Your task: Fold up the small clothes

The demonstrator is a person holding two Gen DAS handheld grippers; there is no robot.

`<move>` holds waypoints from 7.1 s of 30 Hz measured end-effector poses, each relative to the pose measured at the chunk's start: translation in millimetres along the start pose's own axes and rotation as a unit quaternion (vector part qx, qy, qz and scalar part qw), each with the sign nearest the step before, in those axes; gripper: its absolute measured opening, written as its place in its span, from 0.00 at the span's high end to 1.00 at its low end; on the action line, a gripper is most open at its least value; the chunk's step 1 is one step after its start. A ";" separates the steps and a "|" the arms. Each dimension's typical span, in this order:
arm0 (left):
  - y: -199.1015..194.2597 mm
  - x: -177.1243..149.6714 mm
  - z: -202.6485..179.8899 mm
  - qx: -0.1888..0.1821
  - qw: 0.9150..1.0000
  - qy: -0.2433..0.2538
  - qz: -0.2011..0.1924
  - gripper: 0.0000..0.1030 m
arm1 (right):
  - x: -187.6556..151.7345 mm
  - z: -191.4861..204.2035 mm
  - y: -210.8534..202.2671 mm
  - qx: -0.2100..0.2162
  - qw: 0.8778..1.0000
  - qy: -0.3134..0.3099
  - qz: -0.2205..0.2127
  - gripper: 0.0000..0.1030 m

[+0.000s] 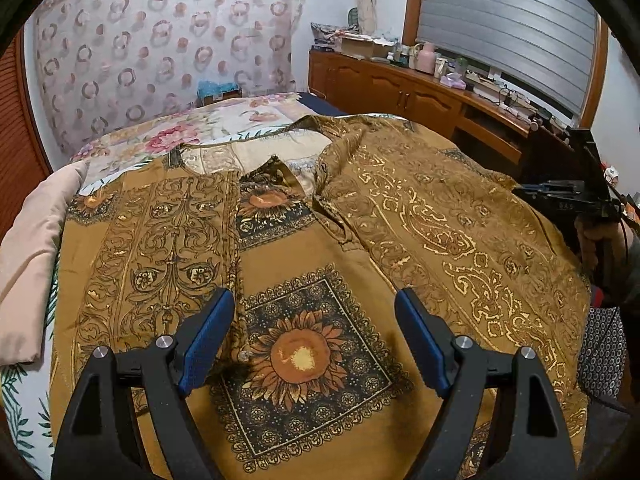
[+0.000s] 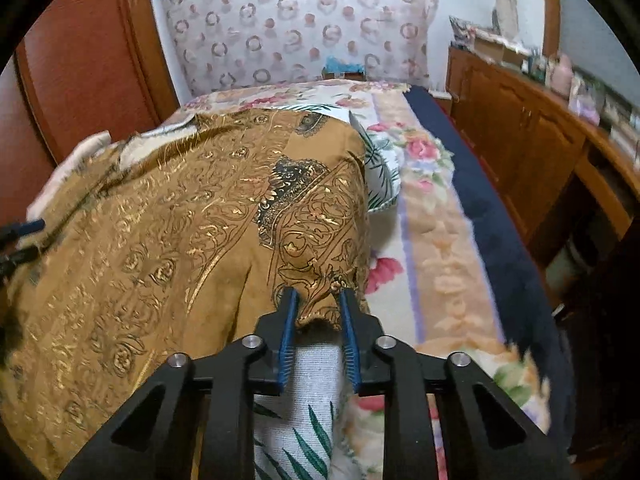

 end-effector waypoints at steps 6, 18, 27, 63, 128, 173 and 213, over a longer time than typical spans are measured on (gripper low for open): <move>8.2 -4.7 2.9 0.008 1.000 -0.005 0.016 0.20 | 12.5 12.1 -7.4 -0.045 0.998 -0.041 -0.016 0.95; 22.9 -8.9 2.8 0.028 0.998 -0.003 0.050 0.19 | 49.7 84.1 -32.6 0.026 0.989 -0.112 -0.089 0.96; 26.2 -9.9 -3.2 0.042 0.997 0.018 0.059 0.12 | 24.7 90.6 7.9 0.058 0.993 -0.101 -0.016 0.95; 29.4 -8.9 -4.2 0.038 0.997 0.021 0.063 0.01 | 10.9 18.0 -7.2 -0.013 1.000 -0.019 0.005 0.75; -26.2 48.2 152.3 0.154 0.984 -0.065 -0.055 0.01 | 175.3 194.7 87.6 0.130 0.972 -0.197 0.004 0.57; 64.2 102.6 220.3 0.135 0.986 -0.087 0.046 0.70 | 170.6 69.0 138.0 0.035 0.997 -0.071 0.001 0.48; -99.2 60.8 130.7 0.069 0.991 -0.053 -0.106 0.96 | 114.0 82.5 -31.0 0.074 0.979 -0.126 -0.143 0.96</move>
Point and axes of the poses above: each gripper's, at about its wrist camera, not at the fingertips, and y roughly the way its jaws point, z to its left, x to its top, the point moved 2 cm from there along y, roughly the way its jaws point, and after that the axes turned 10 degrees about -y, right-handed, at the moved point
